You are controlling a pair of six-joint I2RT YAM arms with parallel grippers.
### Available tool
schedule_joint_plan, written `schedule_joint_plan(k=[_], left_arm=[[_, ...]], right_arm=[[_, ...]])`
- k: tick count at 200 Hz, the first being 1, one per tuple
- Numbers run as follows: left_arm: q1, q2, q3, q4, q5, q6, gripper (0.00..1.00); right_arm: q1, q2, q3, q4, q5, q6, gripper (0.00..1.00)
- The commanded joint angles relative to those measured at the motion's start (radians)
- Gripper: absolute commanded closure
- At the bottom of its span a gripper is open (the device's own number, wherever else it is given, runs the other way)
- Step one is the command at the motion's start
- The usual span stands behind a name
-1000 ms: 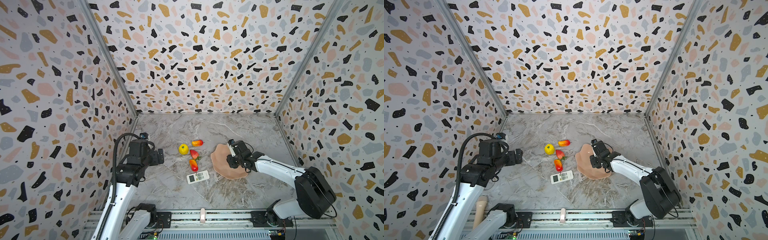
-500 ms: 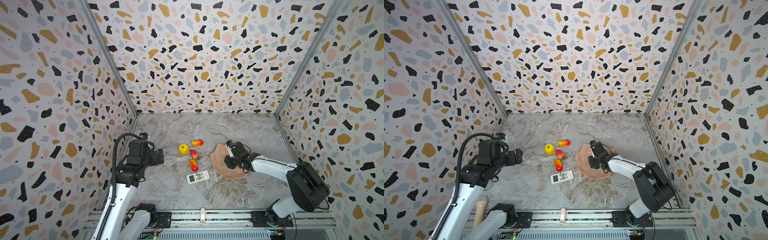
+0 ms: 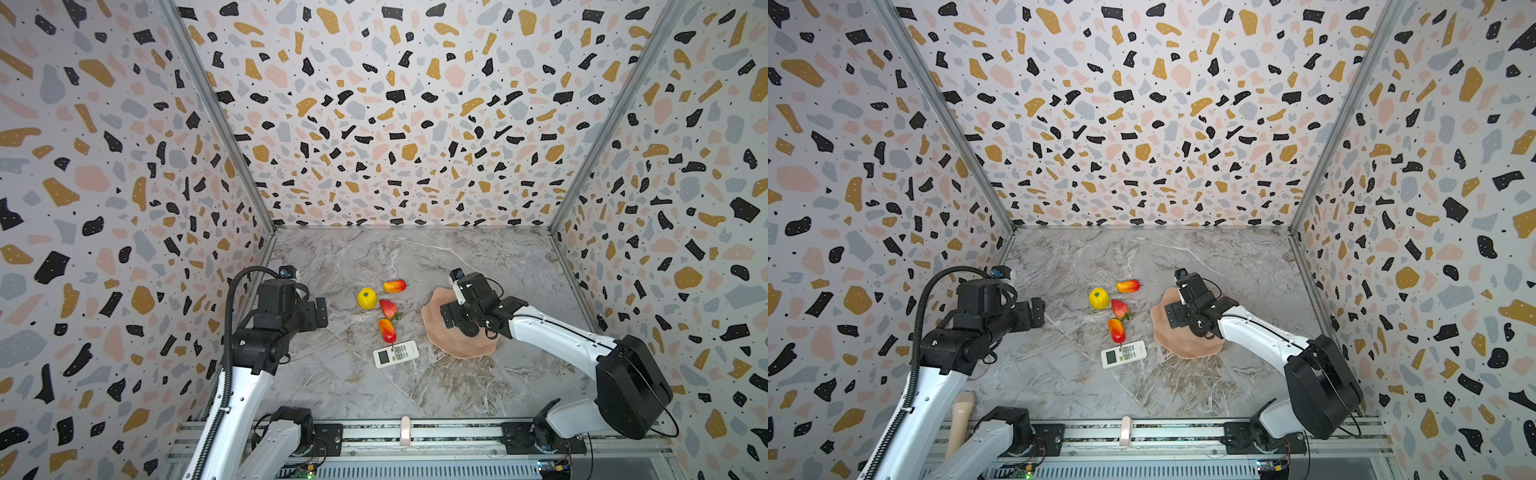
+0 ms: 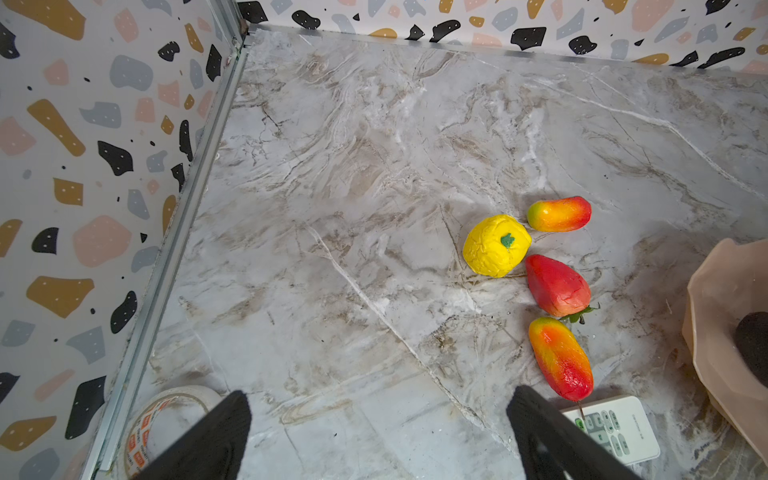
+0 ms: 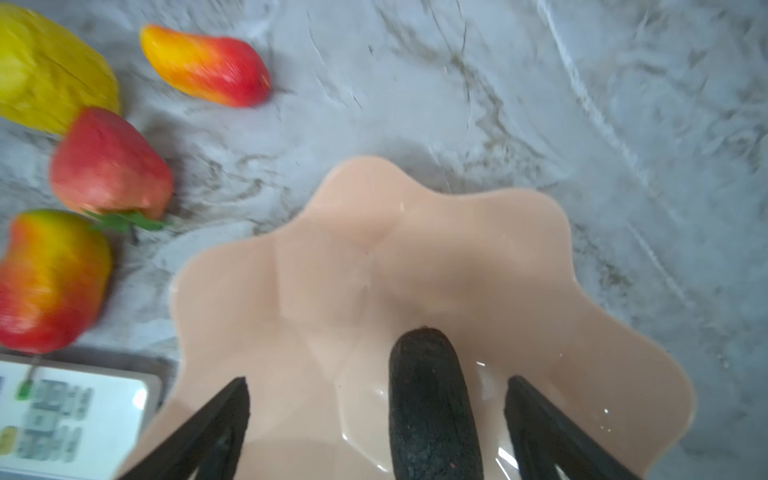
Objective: Place and organize the fake fruits in the fruit bowl
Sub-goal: 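Open the right gripper to release the avocado and rise, then move the right gripper to the mango nearest the remote and grasp it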
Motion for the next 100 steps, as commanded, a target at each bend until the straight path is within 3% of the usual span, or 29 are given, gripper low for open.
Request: schedule_joint_plan(k=[1,40,100], left_arm=[[-0.004,-0.009,-0.007,0.011,0.011,0.015,0.01],[-0.004,-0.011,-0.006,0.010,0.004,0.014,0.01],[-0.004,-0.018,-0.005,0.010,-0.001,0.012,0.00]], right_arm=[[0.103,-0.007,0.099,-0.043,-0.002,-0.001,0.01],[0.283,0.187,0.269,-0.010,0.022,0.036,0.01],[0.351,0.389,0.393,0.005,0.028,0.080,0.01]])
